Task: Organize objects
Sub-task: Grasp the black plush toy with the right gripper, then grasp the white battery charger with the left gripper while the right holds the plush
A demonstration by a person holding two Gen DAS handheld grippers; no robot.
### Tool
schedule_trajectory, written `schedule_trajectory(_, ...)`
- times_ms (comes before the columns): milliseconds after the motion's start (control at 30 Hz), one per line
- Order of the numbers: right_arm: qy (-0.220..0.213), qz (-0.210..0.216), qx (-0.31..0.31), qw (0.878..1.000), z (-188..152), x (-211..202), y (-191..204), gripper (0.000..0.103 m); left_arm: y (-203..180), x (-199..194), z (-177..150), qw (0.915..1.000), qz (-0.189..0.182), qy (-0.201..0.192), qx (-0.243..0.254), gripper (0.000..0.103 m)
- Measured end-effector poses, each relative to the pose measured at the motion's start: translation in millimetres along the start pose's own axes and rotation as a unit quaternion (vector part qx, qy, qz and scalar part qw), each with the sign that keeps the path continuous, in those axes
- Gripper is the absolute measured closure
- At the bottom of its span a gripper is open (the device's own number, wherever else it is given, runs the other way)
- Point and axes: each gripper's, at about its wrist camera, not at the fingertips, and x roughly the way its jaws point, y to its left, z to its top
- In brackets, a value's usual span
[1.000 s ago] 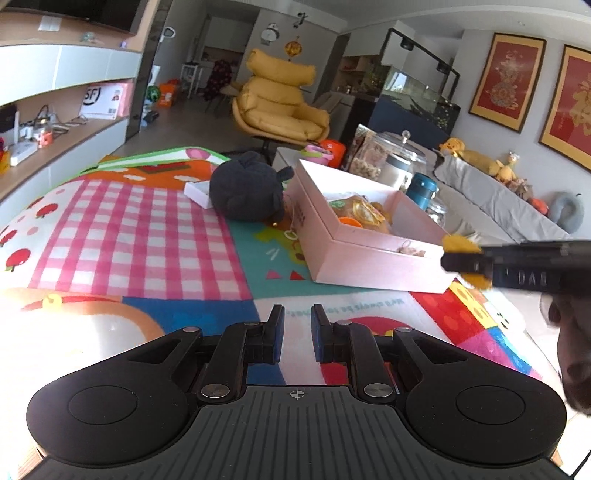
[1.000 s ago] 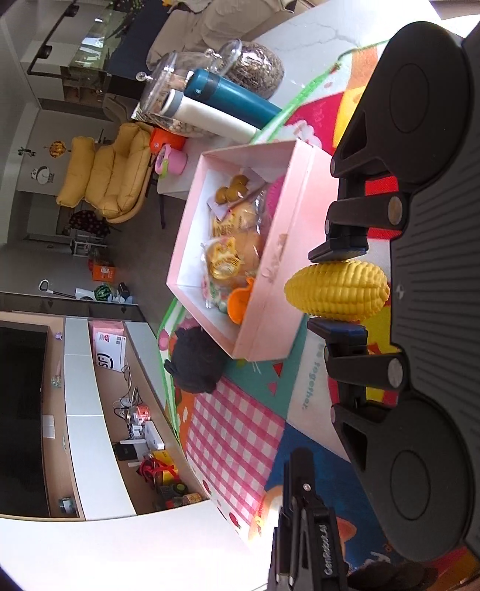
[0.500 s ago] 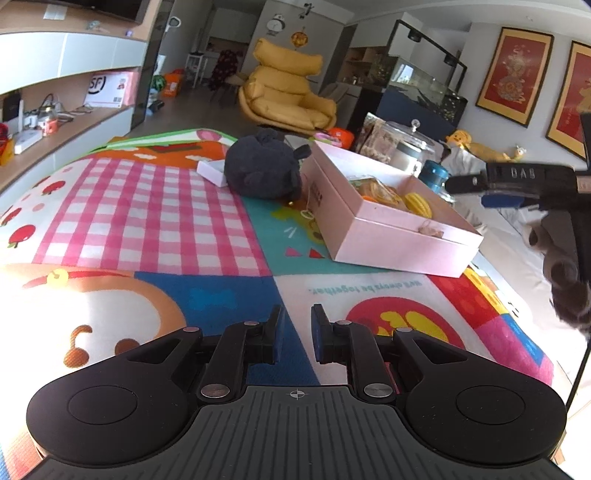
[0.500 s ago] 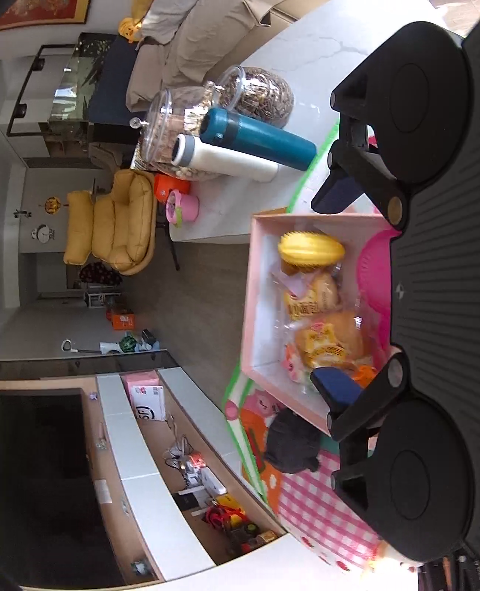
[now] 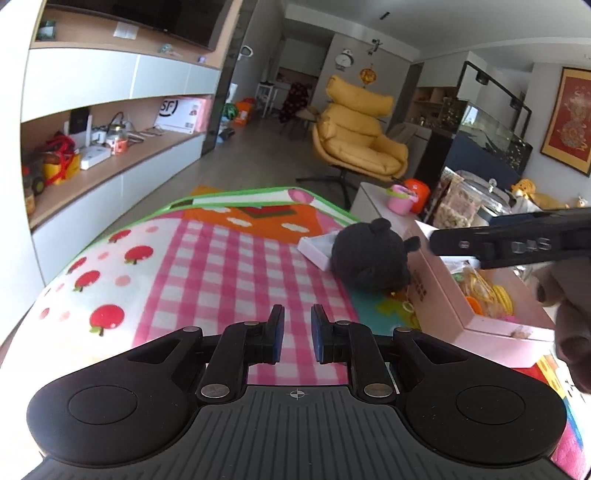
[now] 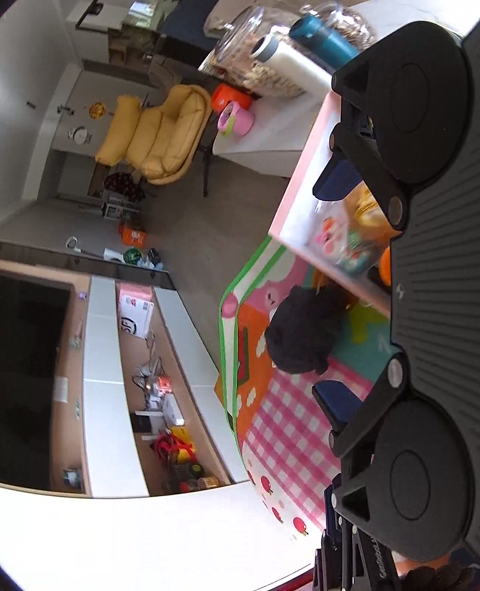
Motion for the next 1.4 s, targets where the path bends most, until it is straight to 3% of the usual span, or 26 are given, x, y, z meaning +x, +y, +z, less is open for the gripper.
schedule_trajectory(100,0.056,-0.017,-0.022,0.998,26.6,59.1,22.6,0.000,8.3,2.7,4.4,1.0000,0.001,0.006,0.008,0.086)
schedule_trajectory(233,0.136,-0.043,-0.029,0.989,38.0,120.5,39.0,0.000,21.3,4.6,4.6,0.9999,-0.007,0.010,0.012,0.086)
schedule_trajectory(333,0.171,-0.045,-0.037,0.983,30.5,134.3,45.9,0.018,31.8,4.9,5.2,0.9999,-0.007,0.009,0.012,0.086)
schedule_trajectory(467,0.132,-0.054,-0.070,0.987,13.7,99.9,55.5,0.021,44.8,9.3,9.2,1.0000,0.005,0.005,0.003,0.086)
schedule_trajectory(600,0.119,0.060,-0.014,0.991,-8.0,31.3,38.9,0.021,45.1,21.3,20.4,0.9999,-0.001,0.003,0.012,0.086)
schedule_trajectory(700,0.093,0.101,-0.011,0.990,-32.6,-10.0,36.3,0.021,27.7,42.6,38.7,0.9984,-0.038,-0.002,0.043,0.086)
schedule_trajectory(800,0.075,0.112,-0.010,0.991,-60.6,-31.0,39.4,0.021,4.8,72.0,59.7,0.9928,-0.097,0.011,0.069,0.086)
schedule_trajectory(867,0.065,0.106,0.000,0.992,-80.4,-35.5,42.6,0.021,-8.0,94.6,73.2,0.9905,-0.112,0.025,0.076,0.085)
schedule_trajectory(1000,0.011,0.082,0.005,0.997,-111.6,-43.1,49.2,0.020,-27.3,133.2,95.0,0.9909,-0.061,0.034,0.116,0.085)
schedule_trajectory(1100,-0.015,0.088,0.017,0.996,-122.1,-45.5,48.6,0.018,-32.2,160.6,102.5,0.9863,-0.041,0.070,0.144,0.085)
schedule_trajectory(1267,0.012,0.128,0.062,0.990,-130.3,-31.1,36.2,0.015,-39.7,193.6,95.9,0.9787,-0.015,0.120,0.166,0.085)
schedule_trajectory(1400,0.013,0.141,0.073,0.987,-130.9,-26.1,31.8,0.014,-40.5,196.7,87.2,0.9784,-0.009,0.121,0.167,0.084)
